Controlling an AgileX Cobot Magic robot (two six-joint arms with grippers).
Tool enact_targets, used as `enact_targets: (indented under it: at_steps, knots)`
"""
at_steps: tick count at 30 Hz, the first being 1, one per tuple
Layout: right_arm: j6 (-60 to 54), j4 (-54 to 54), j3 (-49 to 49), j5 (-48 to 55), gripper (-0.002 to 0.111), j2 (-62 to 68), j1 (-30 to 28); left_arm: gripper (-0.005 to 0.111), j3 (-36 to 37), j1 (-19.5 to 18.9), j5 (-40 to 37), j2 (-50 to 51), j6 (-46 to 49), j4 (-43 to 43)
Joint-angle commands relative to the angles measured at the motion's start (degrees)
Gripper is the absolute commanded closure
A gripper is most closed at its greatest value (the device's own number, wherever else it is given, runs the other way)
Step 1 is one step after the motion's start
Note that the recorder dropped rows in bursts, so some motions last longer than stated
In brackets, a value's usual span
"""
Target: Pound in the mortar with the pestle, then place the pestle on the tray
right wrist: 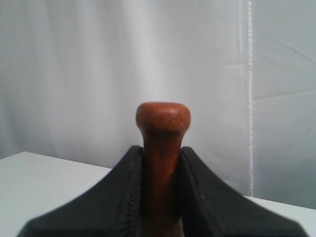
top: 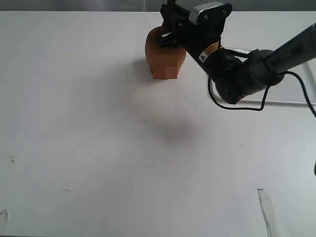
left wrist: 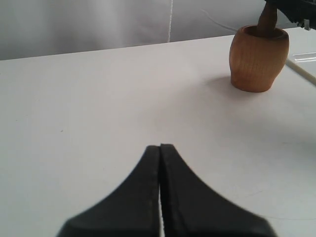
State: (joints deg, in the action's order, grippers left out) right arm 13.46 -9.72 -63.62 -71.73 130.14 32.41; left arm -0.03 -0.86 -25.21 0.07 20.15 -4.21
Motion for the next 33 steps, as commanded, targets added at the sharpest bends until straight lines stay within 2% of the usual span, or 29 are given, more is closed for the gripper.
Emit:
enact_targets:
  at_steps: [1, 5, 9, 15, 22, 26, 29, 33]
  knots:
    - [-1.70, -0.35, 0.21, 2.26, 0.108, -5.41, -0.42, 0.107, 0.03, 0.44, 0.17, -0.07, -0.47, 0.42]
    - [-1.83, -4.26, 0.21, 4.36, 0.108, -14.68, -0.42, 0.107, 0.03, 0.44, 0.17, -0.07, -0.47, 0.42]
    - [-3.46, -4.26, 0.21, 8.90, 0.108, -18.32, -0.42, 0.107, 0.03, 0.44, 0.17, -0.07, -0.47, 0.42]
    - [-5.80, -2.39, 0.21, 11.85, 0.108, -10.34, -0.42, 0.107, 0.03, 0.44, 0.17, -0.07, -0.47, 0.42]
    - [-5.81, -0.69, 0.21, 5.42, 0.108, -2.05, -0.42, 0.107, 0.03, 0.44, 0.17, -0.07, -0.47, 0.42]
    - [-5.30, -2.53, 0.21, 1.77, 0.108, -6.04, -0.42, 0.107, 0.03, 0.44, 0.17, -0.07, -0.47, 0.42]
    - [-3.90, -7.93, 0.21, 1.83, 0.108, -14.46, -0.42, 0.107, 0.03, 0.44, 0.17, -0.07, -0.47, 0.42]
    - [-2.94, -10.30, 0.21, 6.22, 0.108, -22.21, -0.42, 0.107, 0.03, 0.44, 0.17, -0.07, -0.47, 0.42]
